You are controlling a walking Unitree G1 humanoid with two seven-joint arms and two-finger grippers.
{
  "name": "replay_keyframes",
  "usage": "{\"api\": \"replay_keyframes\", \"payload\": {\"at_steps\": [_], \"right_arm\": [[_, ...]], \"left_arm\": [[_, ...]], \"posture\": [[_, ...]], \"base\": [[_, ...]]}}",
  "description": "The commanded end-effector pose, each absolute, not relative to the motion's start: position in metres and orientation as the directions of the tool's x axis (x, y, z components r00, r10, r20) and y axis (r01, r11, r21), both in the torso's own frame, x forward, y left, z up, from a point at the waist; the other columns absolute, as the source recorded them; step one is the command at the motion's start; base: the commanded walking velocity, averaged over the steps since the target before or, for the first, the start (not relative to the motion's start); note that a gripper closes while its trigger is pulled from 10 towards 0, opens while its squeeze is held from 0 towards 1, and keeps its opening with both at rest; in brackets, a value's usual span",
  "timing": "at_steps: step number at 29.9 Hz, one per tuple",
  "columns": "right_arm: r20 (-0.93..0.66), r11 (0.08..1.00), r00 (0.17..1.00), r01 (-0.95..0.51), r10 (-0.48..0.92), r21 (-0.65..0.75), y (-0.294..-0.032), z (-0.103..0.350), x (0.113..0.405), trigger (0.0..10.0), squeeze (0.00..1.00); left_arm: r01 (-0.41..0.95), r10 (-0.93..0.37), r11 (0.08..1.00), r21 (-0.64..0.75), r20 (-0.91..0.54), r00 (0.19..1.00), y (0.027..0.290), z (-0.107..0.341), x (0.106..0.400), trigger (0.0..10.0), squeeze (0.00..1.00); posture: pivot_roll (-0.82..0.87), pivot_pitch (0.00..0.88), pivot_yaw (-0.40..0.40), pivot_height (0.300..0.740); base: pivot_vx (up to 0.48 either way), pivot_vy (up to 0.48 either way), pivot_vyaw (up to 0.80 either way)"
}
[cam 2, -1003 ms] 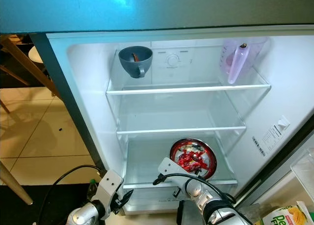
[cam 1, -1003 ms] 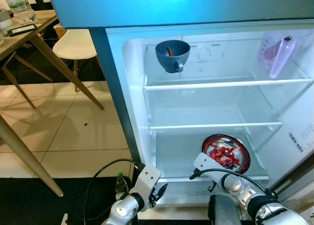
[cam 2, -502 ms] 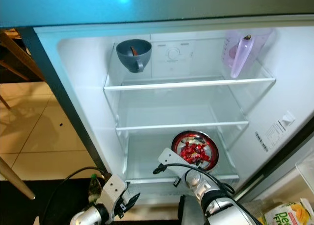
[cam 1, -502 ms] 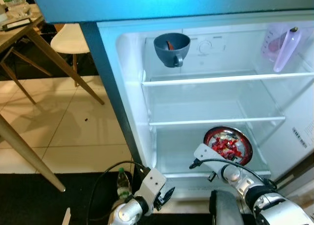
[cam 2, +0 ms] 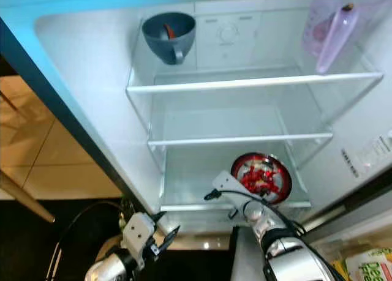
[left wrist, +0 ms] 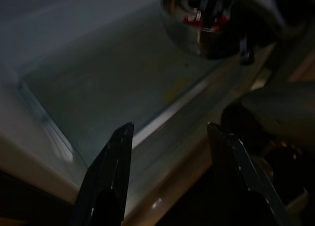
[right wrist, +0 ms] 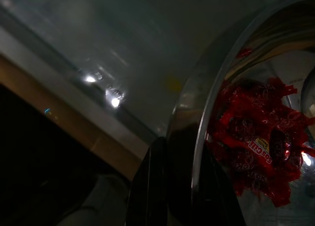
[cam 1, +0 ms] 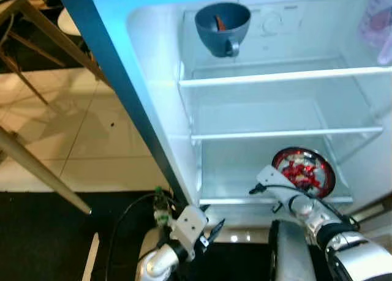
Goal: Restocking fridge
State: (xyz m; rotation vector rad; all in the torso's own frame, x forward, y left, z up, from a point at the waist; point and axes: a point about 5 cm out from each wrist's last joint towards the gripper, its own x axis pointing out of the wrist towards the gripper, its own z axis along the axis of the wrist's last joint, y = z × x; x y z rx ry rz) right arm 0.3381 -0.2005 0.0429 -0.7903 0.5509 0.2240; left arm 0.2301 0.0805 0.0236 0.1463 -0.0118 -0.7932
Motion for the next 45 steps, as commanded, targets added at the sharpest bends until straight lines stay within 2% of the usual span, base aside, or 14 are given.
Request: {"api": "replay_keyframes", "payload": {"at_steps": [1, 10, 15, 28, 29, 30, 31, 32, 37, 38, 39, 40, 41, 45], "right_arm": [[-0.525, 0.713, 0.851, -0.35, -0.03, -0.608, -0.203, 0.044, 0.338, 10.0, 0.0], [-0.483, 0.75, 0.87, -0.254, -0.098, -0.61, -0.216, 0.054, 0.343, 10.0, 0.0], [-0.44, 0.797, 0.881, -0.137, -0.173, -0.588, -0.228, 0.061, 0.345, 10.0, 0.0], [-0.385, 0.746, 0.905, -0.129, -0.181, -0.653, -0.233, 0.078, 0.355, 10.0, 0.0], [-0.381, 0.742, 0.907, -0.131, -0.177, -0.657, -0.233, 0.079, 0.356, 10.0, 0.59], [-0.372, 0.734, 0.911, -0.129, -0.178, -0.667, -0.233, 0.081, 0.357, 10.0, 0.89], [-0.372, 0.734, 0.911, -0.129, -0.178, -0.667, -0.233, 0.081, 0.357, 10.0, 0.89], [-0.359, 0.723, 0.916, -0.125, -0.18, -0.68, -0.233, 0.082, 0.357, 10.0, 1.0], [-0.269, 0.686, 0.945, -0.071, -0.185, -0.724, -0.232, 0.094, 0.364, 10.0, 1.0], [-0.211, 0.669, 0.959, -0.033, -0.187, -0.742, -0.231, 0.101, 0.366, 10.0, 0.8], [-0.178, 0.656, 0.965, -0.009, -0.191, -0.754, -0.231, 0.105, 0.367, 10.0, 0.4], [-0.153, 0.65, 0.969, 0.009, -0.192, -0.76, -0.232, 0.107, 0.368, 10.0, 0.23], [-0.135, 0.648, 0.972, 0.023, -0.193, -0.761, -0.233, 0.109, 0.368, 10.0, 0.0], [-0.105, 0.686, 0.981, 0.037, -0.164, -0.727, -0.234, 0.113, 0.368, 10.0, 0.0]], "left_arm": [[0.725, -0.723, 0.68, 0.11, -0.066, 0.688, 0.077, 0.019, 0.221, 10.0, 0.0], [0.756, -0.758, 0.643, 0.124, -0.042, 0.651, 0.071, 0.036, 0.217, 10.0, 0.0], [0.763, -0.766, 0.635, 0.124, -0.034, 0.642, 0.068, 0.046, 0.213, 10.0, 0.0], [0.761, -0.763, 0.639, 0.113, -0.034, 0.646, 0.066, 0.057, 0.212, 10.0, 0.0], [0.761, -0.763, 0.639, 0.112, -0.036, 0.646, 0.066, 0.058, 0.212, 10.0, 0.0], [0.762, -0.763, 0.638, 0.111, -0.038, 0.645, 0.065, 0.058, 0.212, 10.0, 0.0], [0.762, -0.763, 0.638, 0.111, -0.038, 0.645, 0.065, 0.058, 0.212, 10.0, 0.0], [0.762, -0.764, 0.638, 0.11, -0.039, 0.645, 0.065, 0.058, 0.212, 10.0, 0.0], [0.762, -0.762, 0.639, 0.108, -0.045, 0.646, 0.063, 0.058, 0.214, 10.0, 0.0], [0.761, -0.761, 0.64, 0.106, -0.049, 0.647, 0.062, 0.058, 0.217, 10.0, 0.0], [0.76, -0.76, 0.641, 0.106, -0.05, 0.648, 0.062, 0.058, 0.218, 10.0, 0.0], [0.759, -0.759, 0.642, 0.106, -0.05, 0.649, 0.062, 0.058, 0.219, 10.0, 0.0], [0.759, -0.759, 0.643, 0.106, -0.051, 0.65, 0.062, 0.058, 0.22, 10.0, 0.0], [0.756, -0.756, 0.645, 0.108, -0.05, 0.652, 0.062, 0.057, 0.222, 10.0, 0.0]], "posture": [[0.12, 0.366, 0.091, 0.377], [0.14, 0.404, 0.117, 0.377], [0.16, 0.418, 0.13, 0.377], [0.17, 0.425, 0.129, 0.377], [0.16, 0.422, 0.127, 0.377], [0.16, 0.421, 0.126, 0.377], [0.16, 0.421, 0.126, 0.377], [0.16, 0.419, 0.126, 0.377], [0.15, 0.406, 0.116, 0.377], [0.14, 0.394, 0.109, 0.377], [0.14, 0.389, 0.106, 0.377], [0.13, 0.387, 0.105, 0.377], [0.13, 0.377, 0.101, 0.377], [0.12, 0.366, 0.097, 0.377]], "base": [[0.0, 0.0, 0.0], [0.0, 0.0, 0.0], [0.0, 0.0, 0.0], [0.0, 0.0, 0.0], [0.0, 0.0, 0.0], [0.0, 0.0, 0.0], [0.0, 0.0, 0.0], [0.0, 0.0, 0.0], [0.0, 0.0, 0.0], [0.0, 0.0, 0.0], [0.0, 0.0, 0.0], [0.0, 0.0, 0.0], [0.0, 0.0, 0.0], [0.0, 0.0, 0.0]]}}
